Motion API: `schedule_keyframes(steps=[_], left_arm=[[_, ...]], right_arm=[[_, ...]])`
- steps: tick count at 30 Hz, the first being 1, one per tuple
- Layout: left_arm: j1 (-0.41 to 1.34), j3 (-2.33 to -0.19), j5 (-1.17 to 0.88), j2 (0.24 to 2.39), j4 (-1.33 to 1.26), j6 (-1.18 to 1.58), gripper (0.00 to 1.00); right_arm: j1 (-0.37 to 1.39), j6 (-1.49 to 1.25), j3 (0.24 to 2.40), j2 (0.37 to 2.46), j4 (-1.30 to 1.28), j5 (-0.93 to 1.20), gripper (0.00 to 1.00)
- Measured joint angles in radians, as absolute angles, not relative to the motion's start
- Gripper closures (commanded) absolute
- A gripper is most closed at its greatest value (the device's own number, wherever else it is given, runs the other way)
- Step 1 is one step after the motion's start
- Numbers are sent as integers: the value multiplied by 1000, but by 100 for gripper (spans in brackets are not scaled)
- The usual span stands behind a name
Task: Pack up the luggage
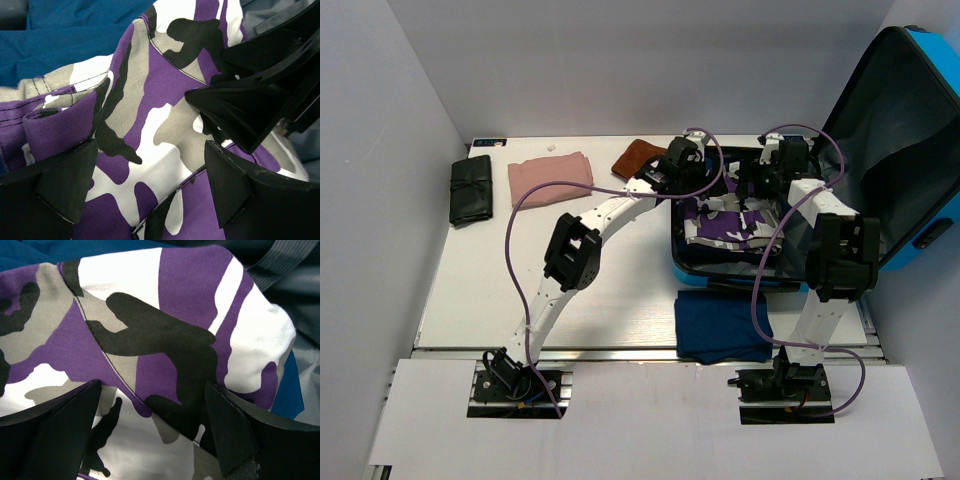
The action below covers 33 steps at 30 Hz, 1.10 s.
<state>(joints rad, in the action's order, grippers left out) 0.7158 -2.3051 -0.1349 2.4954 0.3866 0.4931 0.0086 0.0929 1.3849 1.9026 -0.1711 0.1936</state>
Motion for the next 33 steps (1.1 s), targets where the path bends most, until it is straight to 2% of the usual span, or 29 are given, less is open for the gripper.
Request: schedule_keyframes(steps=[8,13,18,21,26,29,33], left_arm=[[695,-2303,-205,2478,389,511,2],[690,-2294,-199,2402,431,483,2],[689,-2217,-164,2204,489,466,2],[694,-2083,-120,2005,523,466,2],[700,-1665,-10,1584,546,512,2],[701,-1397,39,1364,580,561,2],[700,-1206,104,1244,684,627,2]], right_arm=[[30,87,1390,1830,-216,147,11],[49,31,1476,1671,-313,76,11],[61,-81,1505,1438,-432,-8,11],[75,-155,1425,1263,-513,-27,11],[183,-253,1159,968,-649,35,11],[271,-282,1046,881,-743,96,11],[419,-310,949,861,-799,164,11]])
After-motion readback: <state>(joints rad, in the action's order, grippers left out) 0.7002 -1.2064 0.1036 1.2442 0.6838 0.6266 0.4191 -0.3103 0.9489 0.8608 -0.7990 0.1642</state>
